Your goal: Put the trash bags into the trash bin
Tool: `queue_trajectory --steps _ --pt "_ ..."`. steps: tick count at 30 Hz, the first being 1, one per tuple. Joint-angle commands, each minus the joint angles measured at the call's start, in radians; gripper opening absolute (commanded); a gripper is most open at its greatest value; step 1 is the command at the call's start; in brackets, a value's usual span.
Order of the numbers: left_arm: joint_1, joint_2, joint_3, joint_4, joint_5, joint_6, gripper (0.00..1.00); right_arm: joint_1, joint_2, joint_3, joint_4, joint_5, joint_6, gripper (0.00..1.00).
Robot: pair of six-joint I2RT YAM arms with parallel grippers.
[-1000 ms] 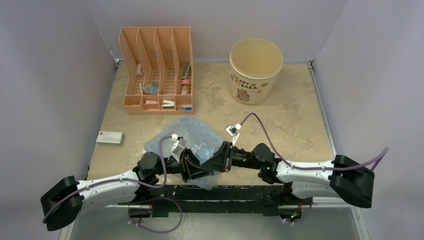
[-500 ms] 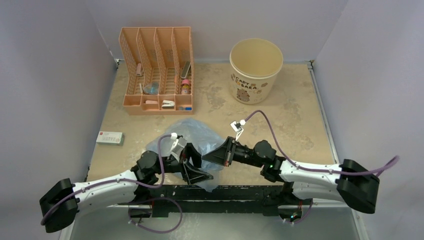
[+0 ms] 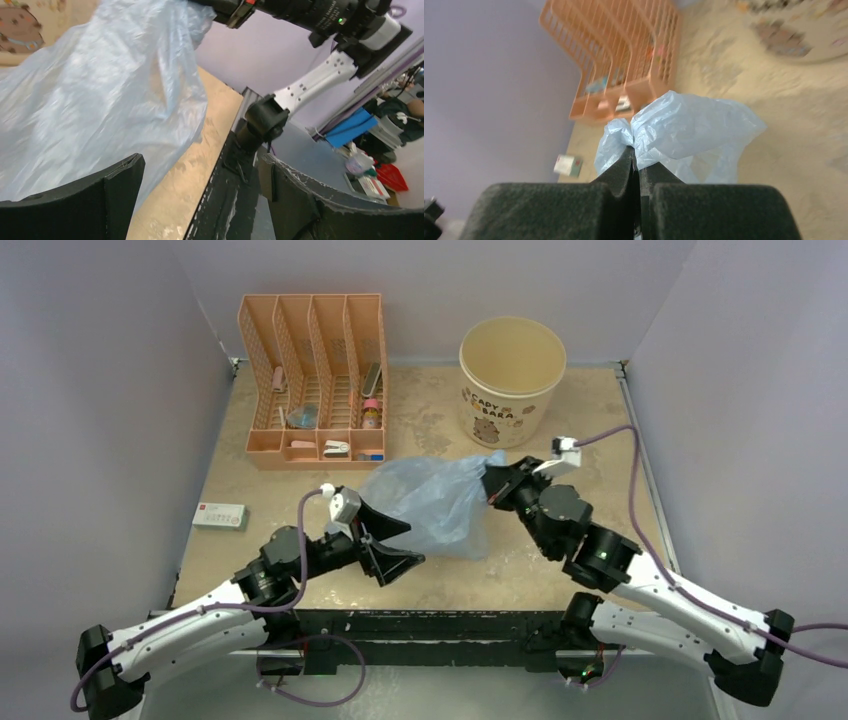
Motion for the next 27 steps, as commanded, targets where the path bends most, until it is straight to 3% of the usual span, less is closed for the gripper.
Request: queue_trajectory --steps 1,4,8,11,13,14,18,20,23,27 --pt "0.003 -0.020 0.110 -0.075 -0.070 0.073 0.85 -0.003 -0.050 0.144 -0.201 0.298 -0.123 0.00" --pt "0.003 -0.013 0.159 -0.081 -0.018 0.086 0.86 -0.003 -0.048 0.225 -0.291 0.341 -0.145 0.00" --pt "0.003 0.020 0.215 -0.162 -0.008 0.101 0.86 -0.004 -0.089 0.408 -0.645 0.557 0.115 0.00" --pt "0.003 0.062 0.234 -0.223 -0.070 0.088 0.86 -0.003 -0.206 0.400 -0.588 0.538 0.072 0.00" --pt "0.003 0.095 0.238 -0.233 -0.134 0.063 0.89 0.001 -0.299 0.271 -0.334 0.422 -0.222 0.00" --pt "0.003 0.116 0.242 -0.236 -0.177 0.037 0.94 0.002 -0.317 0.231 -0.306 0.357 -0.263 0.00" --pt "0.044 0.274 0.340 -0.257 -0.223 0.003 1.00 0.002 -0.244 0.161 -0.377 0.268 -0.191 0.00" --pt "0.113 0.375 0.417 -0.271 -0.138 -0.012 1.00 0.002 -0.137 0.124 -0.388 0.230 -0.187 0.00" --pt "0.223 0.476 0.515 -0.259 -0.032 -0.091 0.99 0.002 -0.002 0.208 -0.521 0.259 -0.051 0.00" --pt "0.315 0.605 0.637 -0.211 0.022 -0.107 0.98 0.000 -0.044 0.113 -0.338 0.132 -0.136 0.00"
